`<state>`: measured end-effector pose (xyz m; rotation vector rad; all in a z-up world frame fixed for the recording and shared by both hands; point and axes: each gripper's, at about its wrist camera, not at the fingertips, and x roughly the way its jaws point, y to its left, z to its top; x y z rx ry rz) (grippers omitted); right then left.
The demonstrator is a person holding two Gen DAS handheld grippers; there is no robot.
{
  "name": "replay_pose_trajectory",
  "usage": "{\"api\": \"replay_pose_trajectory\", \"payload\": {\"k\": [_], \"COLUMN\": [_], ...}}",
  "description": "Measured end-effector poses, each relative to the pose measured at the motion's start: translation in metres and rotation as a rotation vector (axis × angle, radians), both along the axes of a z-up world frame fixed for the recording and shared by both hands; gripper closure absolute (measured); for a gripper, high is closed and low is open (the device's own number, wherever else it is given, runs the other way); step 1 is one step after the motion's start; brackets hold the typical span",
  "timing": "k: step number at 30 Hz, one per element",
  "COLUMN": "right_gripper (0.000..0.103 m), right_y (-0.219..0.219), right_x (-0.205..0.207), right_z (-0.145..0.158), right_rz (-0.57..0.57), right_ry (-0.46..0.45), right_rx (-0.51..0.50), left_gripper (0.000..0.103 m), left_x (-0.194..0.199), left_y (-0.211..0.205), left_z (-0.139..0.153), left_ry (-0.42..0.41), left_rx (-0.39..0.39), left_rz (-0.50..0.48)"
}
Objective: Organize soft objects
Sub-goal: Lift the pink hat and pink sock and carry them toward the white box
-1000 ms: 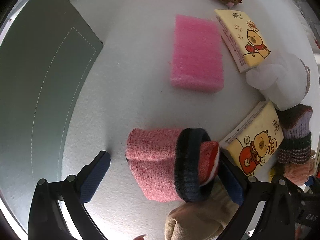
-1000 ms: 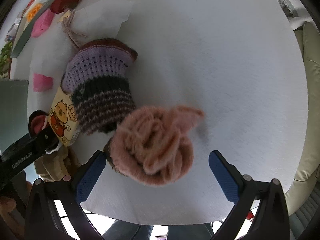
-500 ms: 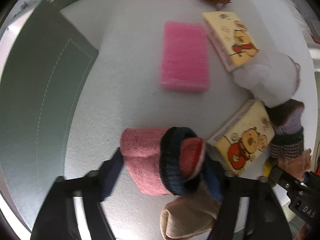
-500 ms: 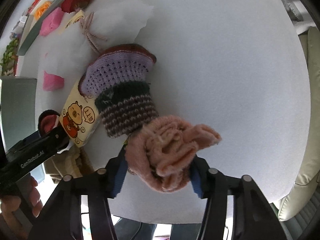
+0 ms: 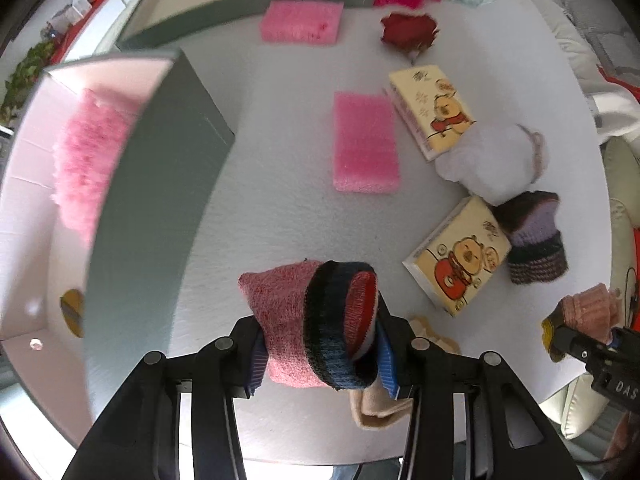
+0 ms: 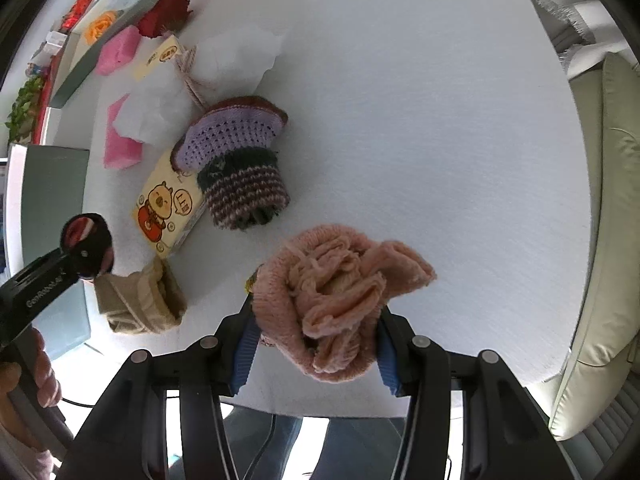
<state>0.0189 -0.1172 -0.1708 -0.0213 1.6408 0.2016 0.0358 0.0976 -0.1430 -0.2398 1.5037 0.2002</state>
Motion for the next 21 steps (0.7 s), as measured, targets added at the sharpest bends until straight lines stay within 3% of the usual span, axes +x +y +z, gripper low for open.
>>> {"api": "replay_pose_trajectory", "payload": {"k": [4,14,21], "right_gripper": [0.049,0.049,0.049], "right_y": [0.003,0.034,0.073], "right_x": [-0.014,0.003,0.011], "right_z": [0.017,0.056,0.084], "right_rz": [0.002,0.072,0.159], "right_ry": [-0.012,-0.092,-0.153], "right_rx": [0.0,0.005,0.0], "left_gripper": [0.057,0.057,0.057], "left_x": [-0.008,-0.039,-0.064], "left_y": [0.0,0.023,0.05], "left_z": [0.019,0.061,0.081], "left_ry": [-0.043,-0.127,-0.185], "left_rx": [-0.009,-0.011,0.001], "left_rz": [0.007,0.035,0.114]}}
